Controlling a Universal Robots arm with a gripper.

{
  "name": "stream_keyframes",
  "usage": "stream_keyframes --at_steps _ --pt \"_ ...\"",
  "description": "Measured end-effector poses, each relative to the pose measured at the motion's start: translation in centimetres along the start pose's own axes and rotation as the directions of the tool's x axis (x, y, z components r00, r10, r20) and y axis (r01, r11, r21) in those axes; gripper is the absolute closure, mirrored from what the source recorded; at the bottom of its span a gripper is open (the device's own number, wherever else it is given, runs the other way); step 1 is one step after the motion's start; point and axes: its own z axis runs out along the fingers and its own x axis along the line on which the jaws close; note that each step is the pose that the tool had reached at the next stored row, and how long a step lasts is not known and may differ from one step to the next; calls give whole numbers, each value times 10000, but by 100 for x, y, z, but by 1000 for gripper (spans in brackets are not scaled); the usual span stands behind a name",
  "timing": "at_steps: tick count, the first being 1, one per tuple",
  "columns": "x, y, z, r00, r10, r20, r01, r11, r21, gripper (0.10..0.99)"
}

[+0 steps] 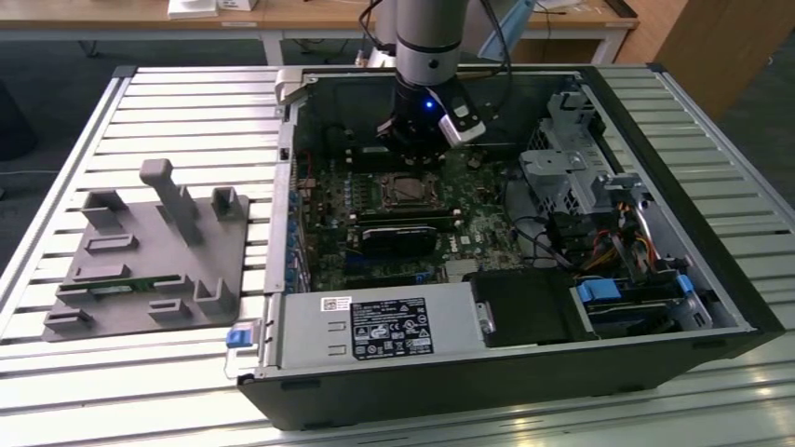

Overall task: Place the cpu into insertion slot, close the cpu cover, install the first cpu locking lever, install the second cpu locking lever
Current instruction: 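Install the first cpu locking lever, then install the second cpu locking lever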

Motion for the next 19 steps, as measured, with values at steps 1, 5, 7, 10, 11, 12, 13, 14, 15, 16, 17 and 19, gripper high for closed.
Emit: stream_keyframes --at_steps 1,5,7,10,11,12,13,14,15,16,17,19 --pt "-1 1 2 10000 1 1 -1 10000 -19 980" --pt "2 -1 -6 10000 3 -10 -3 9999 -109 980" --pt "1 2 -12 10000 3 -8 -3 9999 -122 980" --pt "-6 13 -46 10000 3 15 -2 9999 -158 980" --pt "-6 12 -72 10000 3 8 -2 9999 -147 980" --pt "-6 11 -97 10000 2 3 -2 9999 -140 980" --pt "-6 11 -120 10000 3 4 -3 9999 -140 980" --pt "-6 12 -139 10000 3 5 -3 9999 -142 980" --pt "-7 12 -146 10000 4 4 -4 9999 -140 980" --pt "-7 12 -146 10000 3 4 -3 9999 -141 980" --pt "-7 12 -146 10000 3 4 -3 9999 -141 980" --pt "-7 2 -147 10000 3 4 -3 9999 -139 980"
